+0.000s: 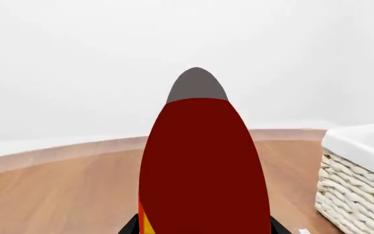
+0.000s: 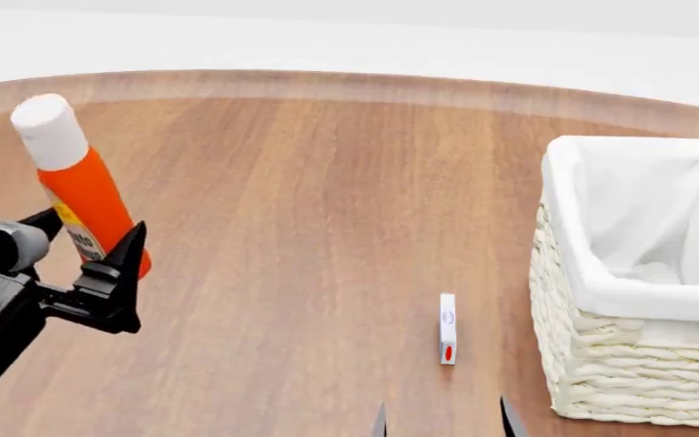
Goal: Pick up the ketchup, and put it in the basket.
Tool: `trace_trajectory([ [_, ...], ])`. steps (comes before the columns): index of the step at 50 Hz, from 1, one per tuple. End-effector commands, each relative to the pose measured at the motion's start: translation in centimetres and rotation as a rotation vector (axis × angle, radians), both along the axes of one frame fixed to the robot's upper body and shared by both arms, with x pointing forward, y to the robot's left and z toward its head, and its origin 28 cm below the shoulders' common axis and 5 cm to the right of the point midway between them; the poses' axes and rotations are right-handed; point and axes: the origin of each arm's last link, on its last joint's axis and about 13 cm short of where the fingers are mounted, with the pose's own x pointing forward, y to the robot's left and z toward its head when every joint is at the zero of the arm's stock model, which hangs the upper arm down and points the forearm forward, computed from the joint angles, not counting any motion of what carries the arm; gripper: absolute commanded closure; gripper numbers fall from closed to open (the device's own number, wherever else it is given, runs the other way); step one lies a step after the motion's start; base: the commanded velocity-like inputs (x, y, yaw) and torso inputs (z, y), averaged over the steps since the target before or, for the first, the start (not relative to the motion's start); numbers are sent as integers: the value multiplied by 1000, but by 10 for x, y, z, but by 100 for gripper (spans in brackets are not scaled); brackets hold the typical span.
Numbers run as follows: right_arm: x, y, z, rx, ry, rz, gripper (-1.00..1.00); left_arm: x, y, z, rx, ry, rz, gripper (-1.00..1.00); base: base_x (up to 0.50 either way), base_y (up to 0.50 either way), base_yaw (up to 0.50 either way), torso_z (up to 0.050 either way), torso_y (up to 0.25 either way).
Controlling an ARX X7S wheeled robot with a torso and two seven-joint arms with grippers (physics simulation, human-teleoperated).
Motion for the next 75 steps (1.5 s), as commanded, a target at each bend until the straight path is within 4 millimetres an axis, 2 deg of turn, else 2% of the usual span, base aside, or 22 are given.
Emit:
trace_trajectory([
  [1, 1, -1, 0, 2, 2, -2, -100, 27, -7, 22, 11, 15, -192, 100, 0, 0, 0, 0, 0],
  [20, 1, 0, -2, -1, 8, -3, -100, 47, -19, 30, 52, 57, -421, 100, 0, 0, 0, 0, 1],
  [27, 1, 0, -4, -2, 12, -3, -100, 47, -27, 36, 68, 111, -592, 100, 0, 0, 0, 0, 0],
  [34, 1, 0, -4, -7, 14, -1, -100, 49, -34, 34, 98, 135, -666, 100, 0, 0, 0, 0, 0],
  [39, 2, 1, -6, -8, 19, 2, -100, 58, -38, 34, 131, 160, -706, 100, 0, 0, 0, 0, 2],
  [49, 2, 3, 4, -17, 5, 9, -100, 62, -43, 26, 127, 174, -755, 100, 0, 0, 0, 0, 0],
  [55, 4, 7, 17, 60, 151, 53, -100, 66, -44, 23, 116, 168, -757, 100, 0, 0, 0, 0, 0],
  [58, 1, 4, 28, 0, 102, 26, -100, 68, -44, 25, 114, 165, -756, 100, 0, 0, 0, 0, 3],
  [64, -9, 1, 61, 31, 142, 70, -100, 71, -46, 26, 109, 157, -759, 100, 0, 0, 0, 0, 0],
  [67, -16, 0, 88, 59, 148, 126, -100, 72, -47, 24, 106, 160, -764, 100, 0, 0, 0, 0, 0],
  [75, -25, 0, 127, 57, 142, 189, -100, 71, -46, 25, 110, 160, -772, 100, 0, 0, 0, 0, 0],
])
